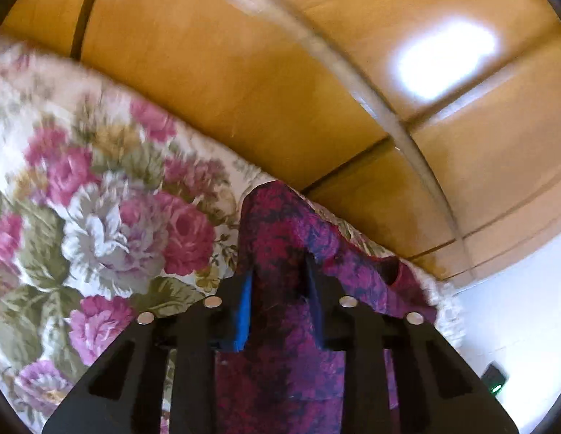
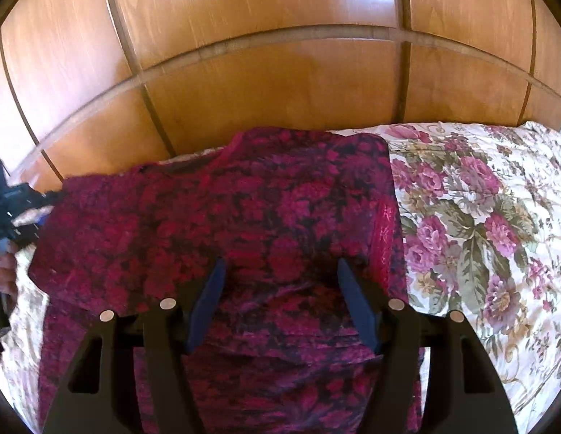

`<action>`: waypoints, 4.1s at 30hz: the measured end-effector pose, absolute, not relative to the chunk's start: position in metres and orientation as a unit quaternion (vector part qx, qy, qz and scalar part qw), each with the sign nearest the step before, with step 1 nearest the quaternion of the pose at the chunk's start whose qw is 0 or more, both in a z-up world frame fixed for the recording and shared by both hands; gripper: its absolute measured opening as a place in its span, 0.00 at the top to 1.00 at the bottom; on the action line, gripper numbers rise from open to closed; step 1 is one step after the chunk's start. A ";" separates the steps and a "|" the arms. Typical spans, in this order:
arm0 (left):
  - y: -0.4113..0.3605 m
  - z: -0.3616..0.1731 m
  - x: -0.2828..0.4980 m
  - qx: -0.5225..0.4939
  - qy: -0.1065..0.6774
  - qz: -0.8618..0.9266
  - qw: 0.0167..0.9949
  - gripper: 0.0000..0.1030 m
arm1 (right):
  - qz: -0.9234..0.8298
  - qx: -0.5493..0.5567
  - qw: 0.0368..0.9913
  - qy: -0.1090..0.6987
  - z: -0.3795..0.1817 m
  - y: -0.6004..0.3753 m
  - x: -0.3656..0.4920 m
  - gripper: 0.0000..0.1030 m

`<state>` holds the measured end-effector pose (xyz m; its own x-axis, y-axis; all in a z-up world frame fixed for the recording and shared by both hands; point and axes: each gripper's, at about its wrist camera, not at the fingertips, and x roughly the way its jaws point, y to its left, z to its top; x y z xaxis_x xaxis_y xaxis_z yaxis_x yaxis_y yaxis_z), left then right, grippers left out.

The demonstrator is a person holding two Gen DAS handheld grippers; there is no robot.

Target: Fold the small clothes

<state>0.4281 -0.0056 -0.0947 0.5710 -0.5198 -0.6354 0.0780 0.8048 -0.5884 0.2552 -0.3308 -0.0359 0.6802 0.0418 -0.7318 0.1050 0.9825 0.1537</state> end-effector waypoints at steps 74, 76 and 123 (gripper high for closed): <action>0.032 -0.071 0.084 -0.282 0.416 -0.366 0.783 0.85 | 0.213 0.318 0.815 0.436 -0.008 -0.368 0.003 0.78; 0.031 -0.065 0.104 -0.295 0.409 -0.370 0.781 0.85 | 0.201 0.332 0.816 0.428 -0.006 -0.375 0.021 0.78; 0.052 -0.125 0.164 -0.243 0.459 -0.236 0.821 0.88 | 0.089 0.223 0.860 0.449 -0.037 -0.389 0.044 0.73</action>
<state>0.1635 0.0521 -0.1250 0.4668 -0.6112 -0.6391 0.1654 0.7703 -0.6159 0.0437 -0.3890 -0.0370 0.5802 0.3546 -0.7333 0.0468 0.8842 0.4647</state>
